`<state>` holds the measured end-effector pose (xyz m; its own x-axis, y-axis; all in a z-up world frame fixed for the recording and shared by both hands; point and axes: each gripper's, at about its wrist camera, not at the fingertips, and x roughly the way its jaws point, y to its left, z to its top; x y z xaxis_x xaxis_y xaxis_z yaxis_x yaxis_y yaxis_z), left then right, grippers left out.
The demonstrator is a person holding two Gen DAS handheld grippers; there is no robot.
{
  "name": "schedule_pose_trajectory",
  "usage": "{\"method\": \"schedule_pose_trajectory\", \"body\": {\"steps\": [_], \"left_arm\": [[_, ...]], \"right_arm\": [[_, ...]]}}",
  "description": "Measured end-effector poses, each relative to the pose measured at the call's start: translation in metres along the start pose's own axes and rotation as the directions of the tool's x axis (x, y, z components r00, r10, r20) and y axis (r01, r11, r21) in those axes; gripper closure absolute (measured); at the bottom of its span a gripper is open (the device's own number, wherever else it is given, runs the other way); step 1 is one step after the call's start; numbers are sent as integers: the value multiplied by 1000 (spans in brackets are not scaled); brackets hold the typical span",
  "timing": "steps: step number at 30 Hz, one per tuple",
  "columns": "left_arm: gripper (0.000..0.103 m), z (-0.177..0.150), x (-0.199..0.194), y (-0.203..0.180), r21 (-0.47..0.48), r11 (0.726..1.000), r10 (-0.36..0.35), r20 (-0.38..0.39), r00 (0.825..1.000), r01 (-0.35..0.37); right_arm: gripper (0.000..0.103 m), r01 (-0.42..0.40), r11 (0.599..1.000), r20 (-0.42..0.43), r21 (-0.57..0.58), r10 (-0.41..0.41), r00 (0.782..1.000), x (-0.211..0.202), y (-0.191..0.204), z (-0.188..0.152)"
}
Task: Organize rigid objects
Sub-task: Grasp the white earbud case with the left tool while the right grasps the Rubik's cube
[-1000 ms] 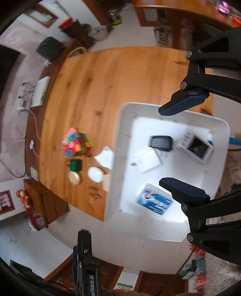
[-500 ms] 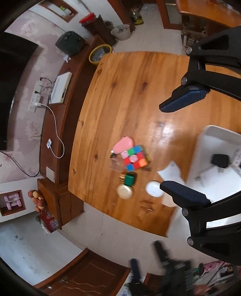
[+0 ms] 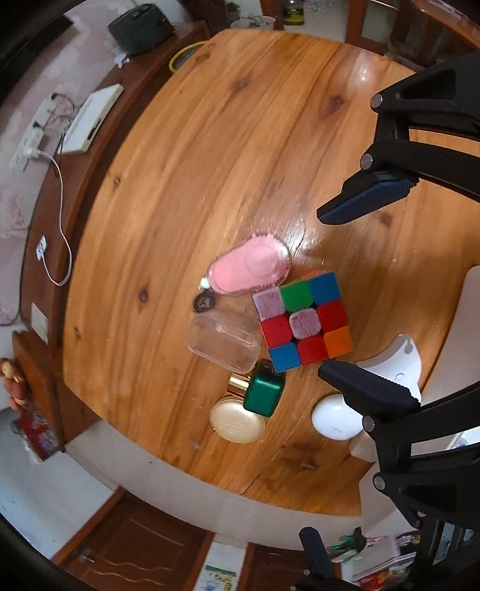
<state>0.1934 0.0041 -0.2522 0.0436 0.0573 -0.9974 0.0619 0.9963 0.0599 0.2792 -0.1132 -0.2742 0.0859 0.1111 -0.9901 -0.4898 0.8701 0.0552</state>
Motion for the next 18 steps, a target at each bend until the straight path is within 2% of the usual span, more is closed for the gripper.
{"method": "schedule_pose_trajectory", "body": {"steps": [8,11,18], "left_arm": [[18,11,21,-10,3,1000,15,-34,999,-15],[18,18,31,-15,0,1000,21,-50,998,-21],[18,30,58,-18,-49,999,8,-102,995,-13]], "right_arm": [[26,5,1000,-43,-22,-6,999,27,9,5],[41,-16,999,-52,-28,14,999,33,11,4],[41,11,999,-71,51,-7,997,27,-7,-6]]}}
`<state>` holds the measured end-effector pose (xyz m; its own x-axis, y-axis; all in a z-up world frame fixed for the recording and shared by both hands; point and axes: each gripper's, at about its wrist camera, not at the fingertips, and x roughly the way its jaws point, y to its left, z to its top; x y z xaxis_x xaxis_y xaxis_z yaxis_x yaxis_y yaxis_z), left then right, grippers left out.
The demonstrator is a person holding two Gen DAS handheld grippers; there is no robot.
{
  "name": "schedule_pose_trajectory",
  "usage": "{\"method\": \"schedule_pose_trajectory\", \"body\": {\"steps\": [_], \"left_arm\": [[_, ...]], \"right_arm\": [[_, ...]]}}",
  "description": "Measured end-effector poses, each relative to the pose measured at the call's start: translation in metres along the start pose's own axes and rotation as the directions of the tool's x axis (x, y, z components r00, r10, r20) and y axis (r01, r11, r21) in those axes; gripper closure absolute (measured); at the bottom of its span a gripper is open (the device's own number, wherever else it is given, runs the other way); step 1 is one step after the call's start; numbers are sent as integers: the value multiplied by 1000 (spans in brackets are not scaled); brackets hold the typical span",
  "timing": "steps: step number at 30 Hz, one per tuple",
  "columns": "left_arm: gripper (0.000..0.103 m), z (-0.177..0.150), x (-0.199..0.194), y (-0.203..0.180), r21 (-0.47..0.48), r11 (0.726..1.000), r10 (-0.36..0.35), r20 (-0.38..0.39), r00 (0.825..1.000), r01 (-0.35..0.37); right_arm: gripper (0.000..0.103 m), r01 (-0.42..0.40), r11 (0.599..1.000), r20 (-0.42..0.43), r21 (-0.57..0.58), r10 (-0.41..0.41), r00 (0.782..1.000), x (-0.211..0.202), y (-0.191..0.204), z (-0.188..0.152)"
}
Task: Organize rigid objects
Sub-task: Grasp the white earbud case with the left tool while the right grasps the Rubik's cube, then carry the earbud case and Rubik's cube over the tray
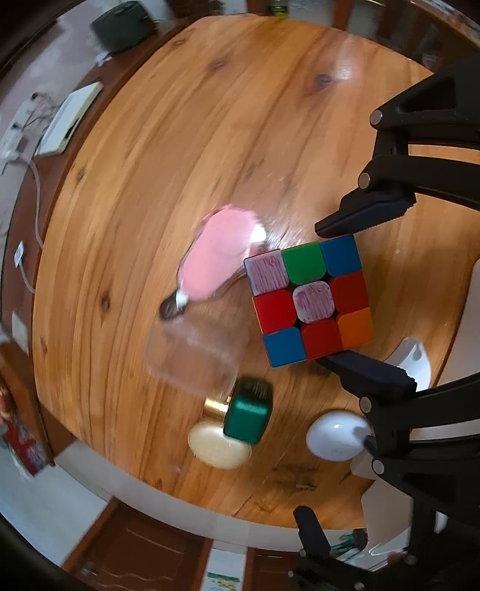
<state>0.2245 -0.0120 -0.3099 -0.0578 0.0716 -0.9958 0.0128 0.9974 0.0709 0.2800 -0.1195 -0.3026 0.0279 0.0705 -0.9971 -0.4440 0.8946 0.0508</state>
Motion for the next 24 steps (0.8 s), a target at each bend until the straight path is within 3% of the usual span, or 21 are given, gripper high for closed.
{"method": "schedule_pose_trajectory", "body": {"steps": [10,16,18,24], "left_arm": [[21,3,23,2,-60,998,-29,-43,999,26],[34,-4,27,5,-92,994,-59,-44,997,55],[49,-6,22,4,-84,995,-58,-21,998,56],[51,-16,8,6,-75,996,-46,7,999,47]], "right_arm": [[41,-18,998,4,53,18,1000,-6,-24,-15],[41,-5,998,8,58,5,1000,-8,-24,-16],[41,-3,998,8,59,3,1000,-4,-22,-17],[43,7,997,12,73,-7,1000,-6,-16,-20]]}}
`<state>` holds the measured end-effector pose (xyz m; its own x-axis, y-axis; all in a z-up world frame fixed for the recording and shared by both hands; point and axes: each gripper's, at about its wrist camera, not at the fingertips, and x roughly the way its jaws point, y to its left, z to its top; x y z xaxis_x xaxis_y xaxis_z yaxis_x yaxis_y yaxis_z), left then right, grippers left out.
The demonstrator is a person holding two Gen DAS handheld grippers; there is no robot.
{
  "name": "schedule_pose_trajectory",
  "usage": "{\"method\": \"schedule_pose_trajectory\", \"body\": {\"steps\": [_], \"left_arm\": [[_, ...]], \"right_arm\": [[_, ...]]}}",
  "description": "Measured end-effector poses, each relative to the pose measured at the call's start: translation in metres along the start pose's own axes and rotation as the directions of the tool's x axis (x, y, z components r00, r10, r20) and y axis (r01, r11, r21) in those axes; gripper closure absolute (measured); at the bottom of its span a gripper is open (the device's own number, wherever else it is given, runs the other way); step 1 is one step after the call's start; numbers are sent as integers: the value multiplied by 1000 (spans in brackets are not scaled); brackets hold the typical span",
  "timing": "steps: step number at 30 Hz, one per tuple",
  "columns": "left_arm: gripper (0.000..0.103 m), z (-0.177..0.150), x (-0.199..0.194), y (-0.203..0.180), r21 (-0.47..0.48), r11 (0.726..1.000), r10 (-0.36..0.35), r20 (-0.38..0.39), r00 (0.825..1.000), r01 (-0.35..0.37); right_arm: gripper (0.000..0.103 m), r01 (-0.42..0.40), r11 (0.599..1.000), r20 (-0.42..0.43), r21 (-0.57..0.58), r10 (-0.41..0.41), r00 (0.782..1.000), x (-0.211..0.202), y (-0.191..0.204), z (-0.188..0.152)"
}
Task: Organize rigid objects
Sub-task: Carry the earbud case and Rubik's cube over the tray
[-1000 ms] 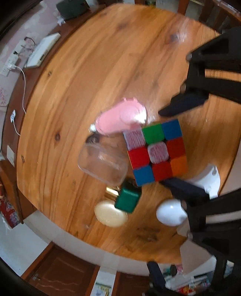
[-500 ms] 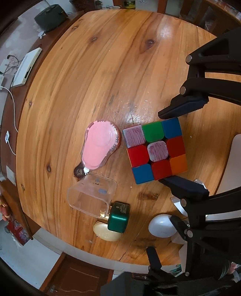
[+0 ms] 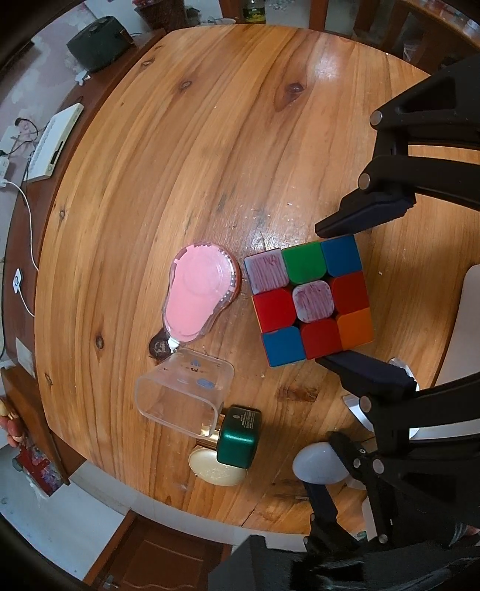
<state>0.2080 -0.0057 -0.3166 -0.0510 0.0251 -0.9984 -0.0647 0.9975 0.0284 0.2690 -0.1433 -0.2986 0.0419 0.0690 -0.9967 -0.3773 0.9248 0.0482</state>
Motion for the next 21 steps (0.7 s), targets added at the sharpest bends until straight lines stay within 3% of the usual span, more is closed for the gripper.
{"method": "schedule_pose_trajectory", "body": {"steps": [13,21], "left_arm": [[52,-42,-128,18,75,996,-53,189,981,39],[51,-91,-171,18,196,980,-86,252,964,36]], "right_arm": [[44,-89,992,91,95,81,993,-57,-14,-19],[44,-160,983,220,86,137,966,-136,-7,-74]]}}
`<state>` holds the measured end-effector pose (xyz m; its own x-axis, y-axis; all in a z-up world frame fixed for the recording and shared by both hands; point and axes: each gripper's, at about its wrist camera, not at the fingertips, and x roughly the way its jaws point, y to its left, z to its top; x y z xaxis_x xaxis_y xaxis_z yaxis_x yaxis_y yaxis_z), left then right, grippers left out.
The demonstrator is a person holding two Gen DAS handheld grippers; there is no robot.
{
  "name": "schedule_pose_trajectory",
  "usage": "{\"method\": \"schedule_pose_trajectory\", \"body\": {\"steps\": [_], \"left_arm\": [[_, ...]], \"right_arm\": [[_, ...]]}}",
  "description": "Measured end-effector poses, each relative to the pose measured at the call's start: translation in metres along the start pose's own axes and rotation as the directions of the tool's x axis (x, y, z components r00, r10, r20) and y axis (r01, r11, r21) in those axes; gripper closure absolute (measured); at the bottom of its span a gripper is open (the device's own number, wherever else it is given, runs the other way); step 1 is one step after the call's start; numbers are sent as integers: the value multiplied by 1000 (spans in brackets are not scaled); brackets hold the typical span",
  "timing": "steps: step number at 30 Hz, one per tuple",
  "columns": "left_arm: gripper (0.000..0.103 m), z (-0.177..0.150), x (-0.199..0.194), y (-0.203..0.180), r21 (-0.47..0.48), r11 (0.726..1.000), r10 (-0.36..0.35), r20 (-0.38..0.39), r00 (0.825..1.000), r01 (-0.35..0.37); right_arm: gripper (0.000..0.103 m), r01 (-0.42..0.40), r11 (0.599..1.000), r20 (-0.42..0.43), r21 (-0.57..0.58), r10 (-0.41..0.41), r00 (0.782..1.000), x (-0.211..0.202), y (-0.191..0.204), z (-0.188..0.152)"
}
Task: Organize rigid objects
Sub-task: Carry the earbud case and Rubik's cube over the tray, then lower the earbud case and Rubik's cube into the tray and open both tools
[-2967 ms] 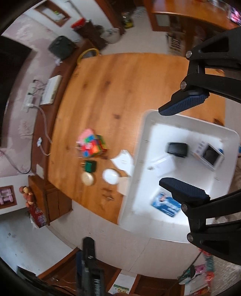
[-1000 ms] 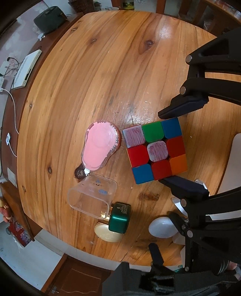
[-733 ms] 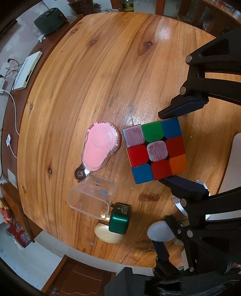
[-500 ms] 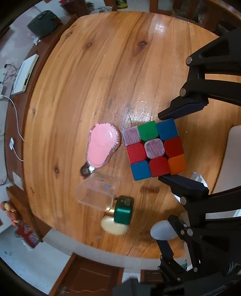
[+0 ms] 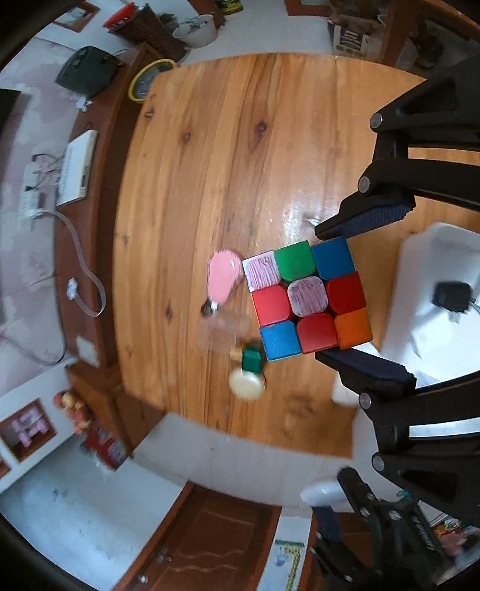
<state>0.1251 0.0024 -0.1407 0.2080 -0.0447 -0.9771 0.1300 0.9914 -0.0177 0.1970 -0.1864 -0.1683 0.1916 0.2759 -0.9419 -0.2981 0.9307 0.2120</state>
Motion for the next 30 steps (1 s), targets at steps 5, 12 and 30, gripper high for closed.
{"method": "schedule_pose_trajectory", "body": {"steps": [5,12,30], "left_arm": [[51,-31,-12,-10,83,996,-45,-4,999,45],[51,-63,12,-34,212,976,-43,-56,998,54],[51,-74,110,-52,243,969,-4,-143,990,39]], "right_arm": [[44,-29,998,35,-57,31,999,-42,31,-55],[44,-47,991,-78,-128,37,996,-14,78,-150],[43,-96,990,-320,106,125,939,94,68,-223]]}}
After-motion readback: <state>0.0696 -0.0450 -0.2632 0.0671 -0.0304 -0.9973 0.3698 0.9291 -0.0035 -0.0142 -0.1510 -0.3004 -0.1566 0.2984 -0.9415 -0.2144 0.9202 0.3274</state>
